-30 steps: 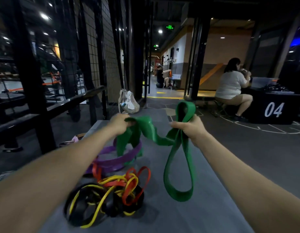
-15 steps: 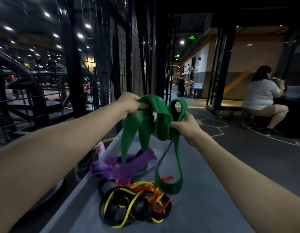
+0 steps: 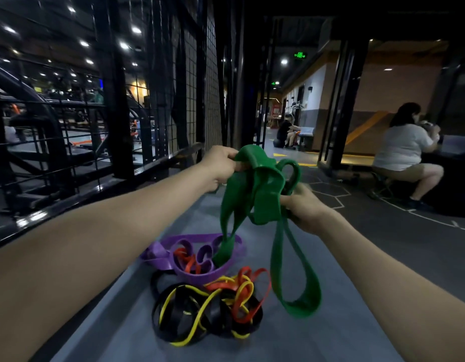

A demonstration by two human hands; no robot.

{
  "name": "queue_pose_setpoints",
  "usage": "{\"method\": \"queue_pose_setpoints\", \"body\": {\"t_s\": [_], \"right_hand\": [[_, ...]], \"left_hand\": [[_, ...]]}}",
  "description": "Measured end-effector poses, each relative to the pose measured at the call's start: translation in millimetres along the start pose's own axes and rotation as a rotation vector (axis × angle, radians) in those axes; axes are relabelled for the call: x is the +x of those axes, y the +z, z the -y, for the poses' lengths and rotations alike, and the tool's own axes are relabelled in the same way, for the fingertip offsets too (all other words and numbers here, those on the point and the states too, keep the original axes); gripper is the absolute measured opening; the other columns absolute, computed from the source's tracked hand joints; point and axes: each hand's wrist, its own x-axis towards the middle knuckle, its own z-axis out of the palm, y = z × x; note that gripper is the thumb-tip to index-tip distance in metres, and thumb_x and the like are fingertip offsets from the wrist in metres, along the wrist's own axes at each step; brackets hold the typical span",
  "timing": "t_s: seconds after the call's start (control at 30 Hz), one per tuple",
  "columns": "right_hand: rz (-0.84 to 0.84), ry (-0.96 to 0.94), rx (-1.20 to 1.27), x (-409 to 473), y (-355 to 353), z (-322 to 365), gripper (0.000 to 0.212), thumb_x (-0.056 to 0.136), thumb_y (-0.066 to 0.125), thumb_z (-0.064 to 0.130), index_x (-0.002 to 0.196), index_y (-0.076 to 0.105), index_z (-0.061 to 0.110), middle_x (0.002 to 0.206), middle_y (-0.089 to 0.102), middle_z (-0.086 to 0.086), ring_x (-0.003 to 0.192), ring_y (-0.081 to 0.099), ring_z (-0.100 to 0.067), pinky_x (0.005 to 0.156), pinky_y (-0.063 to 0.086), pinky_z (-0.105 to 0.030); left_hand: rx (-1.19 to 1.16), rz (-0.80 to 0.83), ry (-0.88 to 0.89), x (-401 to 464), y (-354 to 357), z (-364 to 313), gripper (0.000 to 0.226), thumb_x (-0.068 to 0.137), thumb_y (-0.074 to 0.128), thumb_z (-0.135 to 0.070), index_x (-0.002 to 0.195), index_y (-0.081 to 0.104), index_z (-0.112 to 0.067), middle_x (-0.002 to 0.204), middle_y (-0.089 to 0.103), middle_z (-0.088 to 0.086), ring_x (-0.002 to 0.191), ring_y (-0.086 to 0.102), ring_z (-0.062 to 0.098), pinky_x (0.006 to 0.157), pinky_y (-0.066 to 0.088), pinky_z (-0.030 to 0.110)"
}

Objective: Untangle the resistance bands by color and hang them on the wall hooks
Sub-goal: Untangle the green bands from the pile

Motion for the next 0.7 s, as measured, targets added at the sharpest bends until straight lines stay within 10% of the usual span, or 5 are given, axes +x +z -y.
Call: {"method": "queue_pose_setpoints", "body": {"t_s": [0.37,0.7], "right_hand": [[-0.115,-0.018,0.094,2,21,-25,0.023,0.062,0.072,0.007,0.084,0.067,0.001,0.084,0.072,-0.011,0.08,0.068,-0.025,0.076,0.058,-0.043],[-0.453,0.157,-0.007,5,-12,-25,0.013,0.071,0.067,-0.007,0.079,0.065,0.003,0.09,0.068,-0.02,0.077,0.066,-0.031,0.075,0.057,-0.047]], "left_hand": [[-0.384,0.138,-0.151,6,21,8,0.003,0.085,0.062,-0.004,0.086,0.06,-0.002,0.058,0.069,0.004,0.051,0.066,0.013,0.053,0.058,0.025],[0.015,0.256,-0.259,1,10,77,0.059,0.077,0.071,-0.006,0.13,0.046,-0.007,0.13,0.054,0.008,0.124,0.047,0.018,0.105,0.032,0.028]]}}
